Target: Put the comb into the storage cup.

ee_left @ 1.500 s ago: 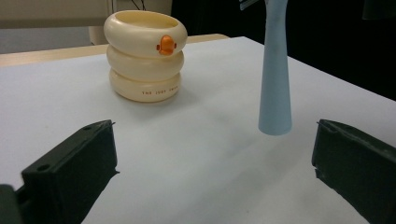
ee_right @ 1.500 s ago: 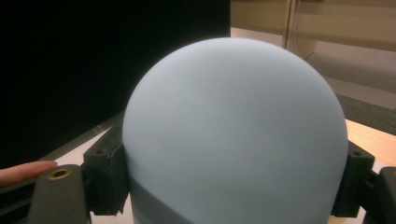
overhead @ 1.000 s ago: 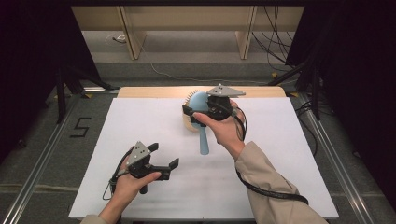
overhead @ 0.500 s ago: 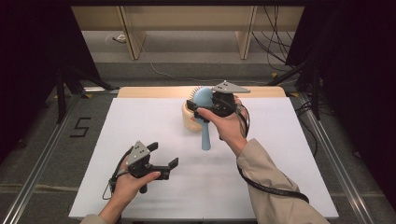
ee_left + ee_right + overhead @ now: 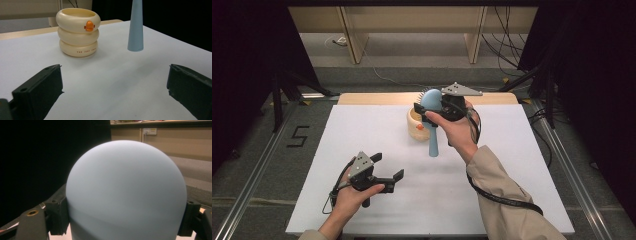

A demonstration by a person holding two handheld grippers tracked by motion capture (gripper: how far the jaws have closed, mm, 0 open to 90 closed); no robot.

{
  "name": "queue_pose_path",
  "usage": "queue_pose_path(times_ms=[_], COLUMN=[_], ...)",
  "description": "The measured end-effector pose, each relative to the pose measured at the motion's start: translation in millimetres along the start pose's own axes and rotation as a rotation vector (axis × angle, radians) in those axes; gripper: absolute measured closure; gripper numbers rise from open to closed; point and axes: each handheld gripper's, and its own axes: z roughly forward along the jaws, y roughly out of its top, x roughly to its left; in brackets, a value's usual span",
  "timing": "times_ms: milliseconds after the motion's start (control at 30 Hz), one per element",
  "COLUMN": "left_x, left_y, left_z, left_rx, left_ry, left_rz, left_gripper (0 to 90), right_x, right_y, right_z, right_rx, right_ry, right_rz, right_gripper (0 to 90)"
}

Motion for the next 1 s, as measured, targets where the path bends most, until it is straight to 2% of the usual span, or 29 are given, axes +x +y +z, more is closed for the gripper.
queue_pose_path(times_ms=[1000], left_x=[-0.9], left_y=[0.1], left_z=[0.3], left_rx=[-0.005], left_ry=[0.005], left_rz=[0.007], left_gripper=[0.0], right_x=[-8.4], right_y=[9.4], right_z=[3.1], right_rx=[-0.03], right_ry=[-0.028], right_rz=[-0.004], right_gripper=[21.0])
